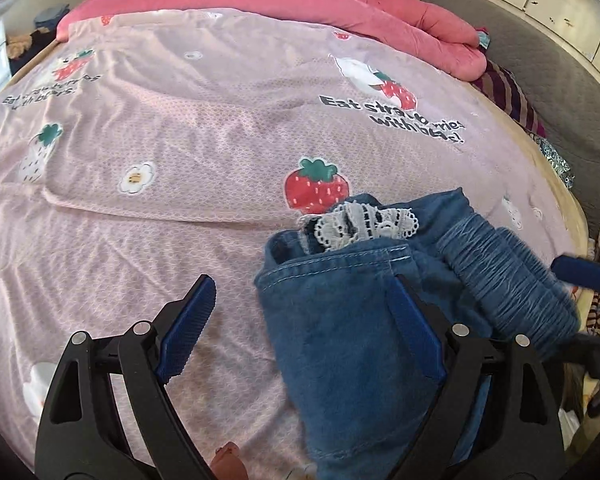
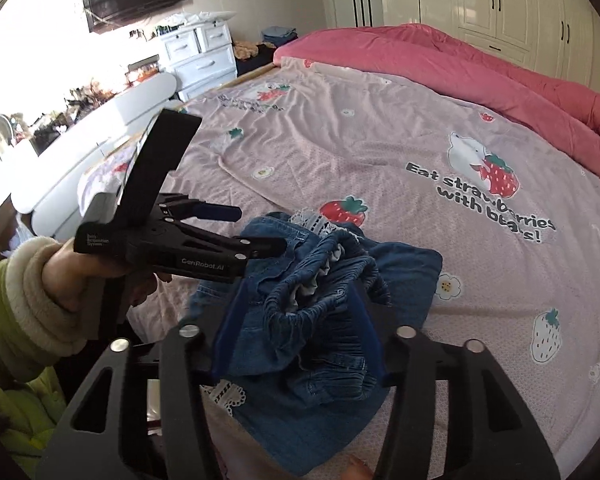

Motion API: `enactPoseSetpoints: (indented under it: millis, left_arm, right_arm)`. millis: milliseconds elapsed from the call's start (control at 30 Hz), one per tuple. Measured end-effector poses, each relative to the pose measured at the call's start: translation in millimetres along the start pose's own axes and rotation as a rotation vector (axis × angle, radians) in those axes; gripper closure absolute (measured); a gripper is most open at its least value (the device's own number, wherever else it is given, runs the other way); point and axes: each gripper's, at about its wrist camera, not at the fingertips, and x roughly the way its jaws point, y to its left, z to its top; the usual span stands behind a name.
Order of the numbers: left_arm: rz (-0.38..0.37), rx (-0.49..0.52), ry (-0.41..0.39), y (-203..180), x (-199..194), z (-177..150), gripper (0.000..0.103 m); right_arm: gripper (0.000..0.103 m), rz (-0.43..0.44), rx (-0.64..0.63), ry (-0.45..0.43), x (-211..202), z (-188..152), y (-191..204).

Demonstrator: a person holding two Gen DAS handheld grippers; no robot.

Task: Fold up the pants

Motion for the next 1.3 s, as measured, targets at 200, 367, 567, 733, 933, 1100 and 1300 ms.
enactPoseSetpoints:
  millis: [200, 367, 567, 733, 933, 1100, 1300]
  left_arm:
    - [0.006, 0.043, 0.005, -14.4, 5.0, -6.1, 0.022]
    - [-0.005, 0.062, 0.0, -21.6, 3.0, -7.1, 0.022]
    - [0.009, 0.091, -0.003, -29.4, 2.3, -8.5, 0.022]
    - [0.013, 0.092, -0.002, -29.0, 3.2, -8.6, 0.022]
    - [0.014, 0.095, 0.002, -29.1, 4.5, -9.3, 0.022]
    - [0.003, 0.097, 0.0, -29.7, 5.7, -8.9, 0.021]
    - [-0.01, 0.108, -0.004, -32.9, 3.8, -8.8, 0.02]
  right_arm:
    - [0.093, -0.064, -0.045, 0.044, 7.2, -20.5, -2.3]
    - [0.097, 0.001, 0.033, 0.043, 0.0, -36.8, -16.1]
    - [0.055, 0.058, 0.109, 0.024, -4.5, -32.5, -17.9]
    - [0.047, 0.035, 0.101, 0.022, 1.3, -24.4, -10.4]
    - [0.092, 0.021, 0.13, 0.038, 11.0, -30.6, -19.0]
    - [0.095, 0.054, 0.157, 0.002, -6.4, -39.6, -22.9]
    - [0.095, 0.054, 0.197, 0.002, -9.3, -53.8, -28.0]
